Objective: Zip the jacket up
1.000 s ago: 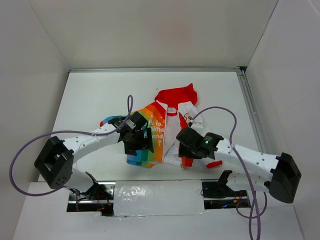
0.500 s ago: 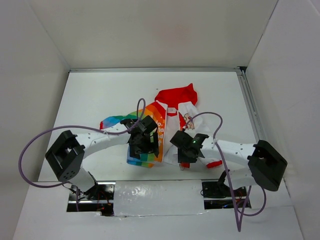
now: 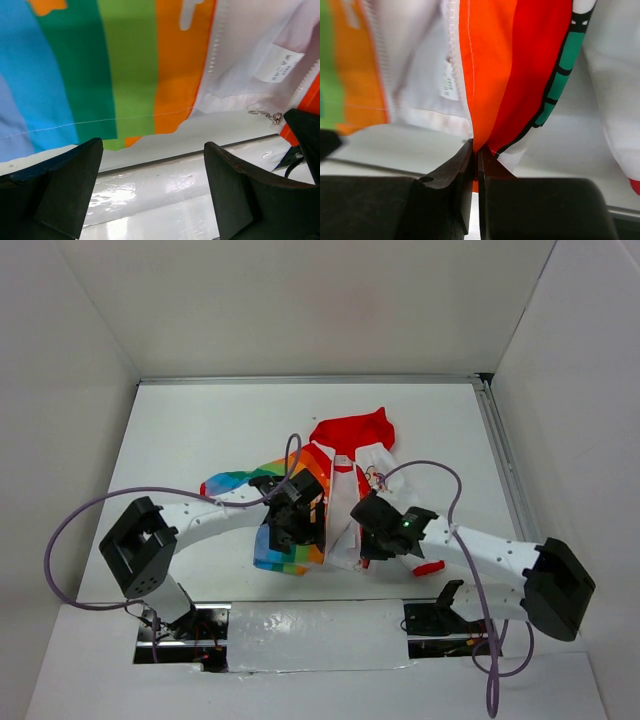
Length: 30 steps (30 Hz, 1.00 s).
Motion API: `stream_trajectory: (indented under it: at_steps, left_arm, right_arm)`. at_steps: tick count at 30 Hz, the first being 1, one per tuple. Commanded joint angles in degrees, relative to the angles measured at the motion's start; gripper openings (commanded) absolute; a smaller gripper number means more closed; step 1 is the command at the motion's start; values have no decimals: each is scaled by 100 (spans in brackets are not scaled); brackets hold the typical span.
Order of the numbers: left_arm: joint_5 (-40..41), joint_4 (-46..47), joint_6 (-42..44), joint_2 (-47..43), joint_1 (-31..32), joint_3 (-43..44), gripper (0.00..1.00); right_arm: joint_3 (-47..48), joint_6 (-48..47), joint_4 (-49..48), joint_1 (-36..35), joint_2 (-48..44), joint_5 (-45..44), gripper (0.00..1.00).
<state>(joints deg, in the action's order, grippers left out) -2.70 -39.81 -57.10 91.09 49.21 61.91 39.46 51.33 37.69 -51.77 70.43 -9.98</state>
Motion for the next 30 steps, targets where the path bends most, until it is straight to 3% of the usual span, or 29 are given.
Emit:
stream_trajectory:
  at_steps: [1, 2, 8, 10, 11, 17, 26, 29, 30]
  left_arm:
    - [-38, 26, 191, 294, 167, 356, 93]
    - [-38, -17, 191, 365, 237, 392, 92]
    - [85, -298, 68, 928, 379, 646, 86]
    - [208, -439, -64, 1086, 361, 761, 82]
    - [243, -544, -90, 1191, 344, 874, 75]
    - [235, -510, -21, 1490, 344, 1068, 65]
    - [437, -721, -108, 1790, 396, 1332, 65]
    - [463, -756, -135, 1798, 396, 1376, 53]
    - [463, -765, -100, 1816, 396, 1403, 46]
  right_arm:
    - [-227, -167, -376, 254, -547, 294, 11]
    - [-289, -185, -455, 385, -653, 451, 7]
    - [-483, -352, -605, 642, -1040, 743, 7]
    - [-510, -378, -631, 659, -1110, 778, 7]
    - [-536, -378, -675, 677, -1154, 839, 7]
    - [-598, -378, -790, 677, -1216, 927, 7]
    - [-703, -352, -913, 686, -1137, 936, 8]
    - [-703, -361, -921, 686, -1076, 945, 7]
    - [-703, -352, -913, 694, -1076, 928, 7]
